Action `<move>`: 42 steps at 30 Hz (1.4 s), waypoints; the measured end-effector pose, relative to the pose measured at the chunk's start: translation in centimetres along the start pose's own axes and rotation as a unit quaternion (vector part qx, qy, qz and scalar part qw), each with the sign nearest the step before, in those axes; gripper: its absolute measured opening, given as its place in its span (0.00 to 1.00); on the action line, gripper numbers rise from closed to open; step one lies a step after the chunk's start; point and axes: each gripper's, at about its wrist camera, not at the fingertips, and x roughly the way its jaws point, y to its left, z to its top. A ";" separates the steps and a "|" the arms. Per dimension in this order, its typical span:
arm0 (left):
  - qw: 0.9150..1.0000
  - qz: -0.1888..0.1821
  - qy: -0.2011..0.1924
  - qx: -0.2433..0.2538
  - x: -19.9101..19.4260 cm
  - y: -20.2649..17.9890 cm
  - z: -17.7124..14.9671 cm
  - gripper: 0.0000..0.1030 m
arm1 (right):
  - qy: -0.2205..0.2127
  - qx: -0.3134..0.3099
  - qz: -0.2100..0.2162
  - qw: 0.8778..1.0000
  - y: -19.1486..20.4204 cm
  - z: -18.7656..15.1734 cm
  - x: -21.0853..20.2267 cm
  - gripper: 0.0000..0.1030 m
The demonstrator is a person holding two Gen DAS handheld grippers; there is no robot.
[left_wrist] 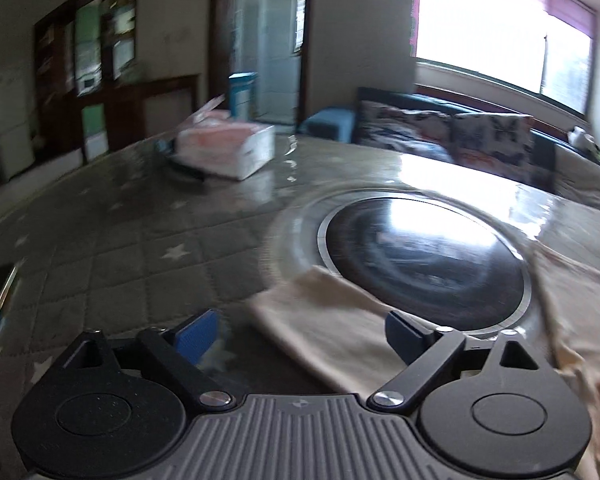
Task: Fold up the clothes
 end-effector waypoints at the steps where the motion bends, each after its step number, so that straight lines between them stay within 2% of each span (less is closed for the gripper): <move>1: 1.000 0.002 0.005 -0.009 0.3 0.4 0.1 0.83 | 0.000 0.000 -0.001 1.000 0.0 0.0 0.0 1.00; 4: 0.999 0.002 0.021 -0.036 1.2 1.4 0.2 0.76 | 0.000 0.002 -0.001 1.000 0.1 0.0 0.0 1.00; 8: 0.999 -0.001 0.017 -0.039 1.3 1.8 0.3 0.67 | -0.001 0.004 0.002 1.000 0.3 0.0 0.0 1.00; 10: 0.999 -0.004 0.015 -0.037 1.3 1.8 0.4 0.55 | -0.002 0.003 0.003 1.000 0.5 0.0 0.0 1.00; 11: 0.999 -0.004 0.014 -0.034 1.4 1.8 0.4 0.52 | -0.002 0.004 0.004 1.000 0.6 0.0 0.0 1.00; 13: 0.999 -0.005 0.009 -0.033 1.5 1.8 0.5 0.35 | -0.003 0.004 0.005 1.000 0.7 0.0 -0.1 1.00; 14: 0.999 -0.007 0.008 -0.036 1.4 1.9 0.4 0.32 | -0.004 0.004 0.006 1.000 0.8 0.0 -0.1 1.00; 15: 0.999 -0.015 0.009 -0.040 1.3 2.0 0.4 0.22 | -0.005 0.004 0.006 1.000 0.8 0.1 -0.1 1.00; 18: 0.998 -0.032 0.007 -0.046 0.9 2.0 0.6 0.10 | -0.008 0.006 0.006 1.000 0.9 0.2 -0.4 0.99; 20: 0.998 -0.054 0.000 -0.045 0.1 1.6 0.8 0.08 | -0.011 0.011 0.007 1.000 0.8 0.3 -0.6 0.99; 24: 0.992 -0.122 -0.018 -0.042 -2.6 0.0 1.5 0.06 | -0.016 0.018 0.010 1.000 0.8 0.4 -1.0 0.96; 28: 0.979 -0.199 -0.034 -0.016 -6.3 -3.3 2.0 0.05 | -0.023 0.022 0.016 0.999 0.9 0.5 -1.4 0.94; 31: 0.965 -0.260 -0.041 0.007 -8.8 -6.4 2.2 0.05 | -0.028 0.026 0.018 0.999 0.8 0.6 -1.6 0.93; 36: 0.937 -0.342 -0.040 0.052 -11.9 -11.6 1.7 0.05 | -0.035 0.037 0.018 0.999 0.2 0.3 -2.0 0.93; 38: 0.923 -0.378 -0.035 0.069 -13.0 -13.6 1.2 0.05 | -0.036 0.043 0.016 0.998 -0.2 0.0 -2.1 0.93; 42: 0.901 -0.423 -0.020 0.095 -14.0 -17.4 -0.4 0.05 | -0.037 0.055 0.007 0.998 -1.1 -0.6 -2.6 0.93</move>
